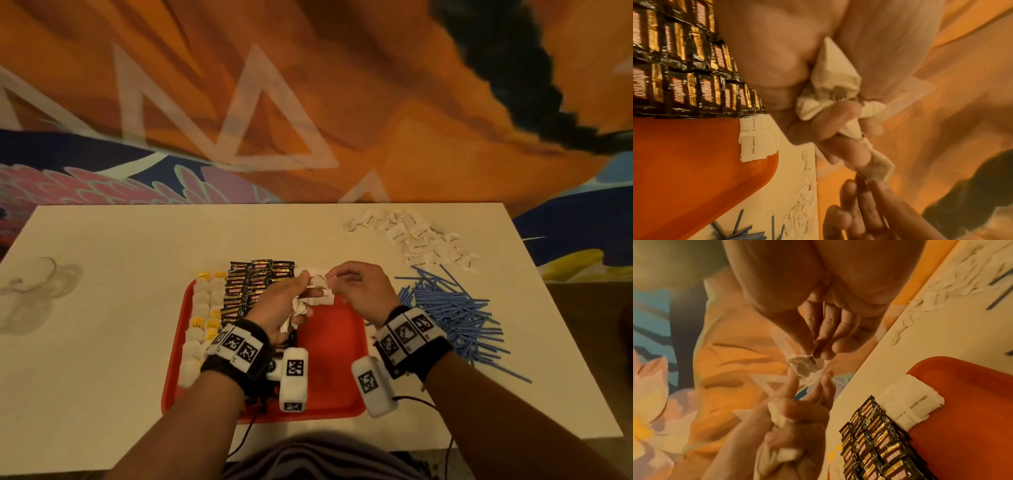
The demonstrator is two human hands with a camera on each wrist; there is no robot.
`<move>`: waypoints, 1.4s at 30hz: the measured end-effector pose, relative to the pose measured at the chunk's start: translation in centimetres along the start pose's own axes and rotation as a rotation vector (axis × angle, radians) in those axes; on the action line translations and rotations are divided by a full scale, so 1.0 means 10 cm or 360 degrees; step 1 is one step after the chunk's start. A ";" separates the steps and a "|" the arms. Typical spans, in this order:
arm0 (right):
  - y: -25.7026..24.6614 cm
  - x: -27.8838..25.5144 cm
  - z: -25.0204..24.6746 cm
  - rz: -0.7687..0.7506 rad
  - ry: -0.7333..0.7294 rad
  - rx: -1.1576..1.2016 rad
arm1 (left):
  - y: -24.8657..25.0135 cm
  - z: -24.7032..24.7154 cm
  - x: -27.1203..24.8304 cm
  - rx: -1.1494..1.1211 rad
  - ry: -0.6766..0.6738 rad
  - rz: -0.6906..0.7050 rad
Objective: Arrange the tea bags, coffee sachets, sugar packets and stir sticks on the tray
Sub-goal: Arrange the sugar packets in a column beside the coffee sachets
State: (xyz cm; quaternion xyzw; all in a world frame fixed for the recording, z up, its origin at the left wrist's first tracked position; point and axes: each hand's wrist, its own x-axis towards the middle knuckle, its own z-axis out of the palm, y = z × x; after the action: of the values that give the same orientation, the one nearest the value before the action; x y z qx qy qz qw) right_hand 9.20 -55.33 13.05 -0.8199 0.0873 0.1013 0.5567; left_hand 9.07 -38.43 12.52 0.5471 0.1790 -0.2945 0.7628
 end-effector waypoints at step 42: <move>0.54 0.06 0.30 0.0426 -0.0236 0.0368 | -0.37 -0.29 0.20 0.0367 0.0548 0.0331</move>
State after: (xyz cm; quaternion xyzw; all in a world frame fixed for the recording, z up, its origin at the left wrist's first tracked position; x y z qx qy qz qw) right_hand 8.15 -54.53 7.00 -0.7218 0.1655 0.2239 0.6337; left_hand 8.31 -37.02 7.67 0.6884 0.2145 -0.1352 0.6796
